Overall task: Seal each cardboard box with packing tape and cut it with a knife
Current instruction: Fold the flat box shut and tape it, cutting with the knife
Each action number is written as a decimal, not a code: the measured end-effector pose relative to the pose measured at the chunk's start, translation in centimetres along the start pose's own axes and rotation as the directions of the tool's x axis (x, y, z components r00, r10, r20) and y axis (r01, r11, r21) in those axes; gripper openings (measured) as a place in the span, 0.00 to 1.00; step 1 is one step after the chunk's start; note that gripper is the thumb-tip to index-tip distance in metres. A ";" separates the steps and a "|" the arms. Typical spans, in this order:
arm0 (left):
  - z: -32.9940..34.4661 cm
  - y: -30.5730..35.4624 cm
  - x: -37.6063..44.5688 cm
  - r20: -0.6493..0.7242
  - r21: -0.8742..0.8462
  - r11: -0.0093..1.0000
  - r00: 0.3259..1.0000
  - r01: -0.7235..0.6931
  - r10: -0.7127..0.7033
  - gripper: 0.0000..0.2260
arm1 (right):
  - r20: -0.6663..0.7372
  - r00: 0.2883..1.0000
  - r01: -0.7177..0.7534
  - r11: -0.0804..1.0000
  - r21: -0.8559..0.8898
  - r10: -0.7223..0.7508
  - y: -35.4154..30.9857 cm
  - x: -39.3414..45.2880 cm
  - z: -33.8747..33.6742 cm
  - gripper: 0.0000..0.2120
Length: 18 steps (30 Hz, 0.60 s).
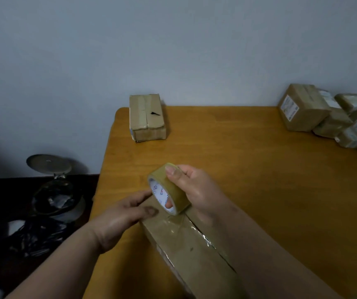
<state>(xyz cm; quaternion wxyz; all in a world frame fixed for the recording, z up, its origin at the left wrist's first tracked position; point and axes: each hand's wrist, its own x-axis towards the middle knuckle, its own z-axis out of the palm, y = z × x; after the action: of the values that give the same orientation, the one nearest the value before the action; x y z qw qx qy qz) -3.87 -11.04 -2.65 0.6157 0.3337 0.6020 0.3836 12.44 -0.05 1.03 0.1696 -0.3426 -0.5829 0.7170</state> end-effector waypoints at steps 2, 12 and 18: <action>0.5 0.3 0.4 0.016 0.094 0.995 0.999 -0.034 0.032 0.21 | 0.034 0.999 -0.005 1.000 0.023 0.005 -0.2 -0.1 -0.2 0.22; 0.2 -0.5 1.4 0.042 0.195 0.979 0.997 -0.066 0.059 0.20 | 0.070 0.997 -0.037 0.999 0.003 0.037 -0.6 -3.0 -1.0 0.08; -0.1 -0.7 1.7 0.061 0.258 0.958 0.991 -0.127 0.115 0.27 | 0.077 0.975 -0.203 0.976 -0.074 0.209 -1.7 -7.1 -3.4 0.15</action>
<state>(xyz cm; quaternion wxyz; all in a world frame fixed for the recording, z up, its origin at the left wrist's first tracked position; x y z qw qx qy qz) -3.97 -9.92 -4.03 0.5553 0.4569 0.6116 0.3299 19.54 -1.78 4.42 0.0582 -0.3759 -0.5740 0.7251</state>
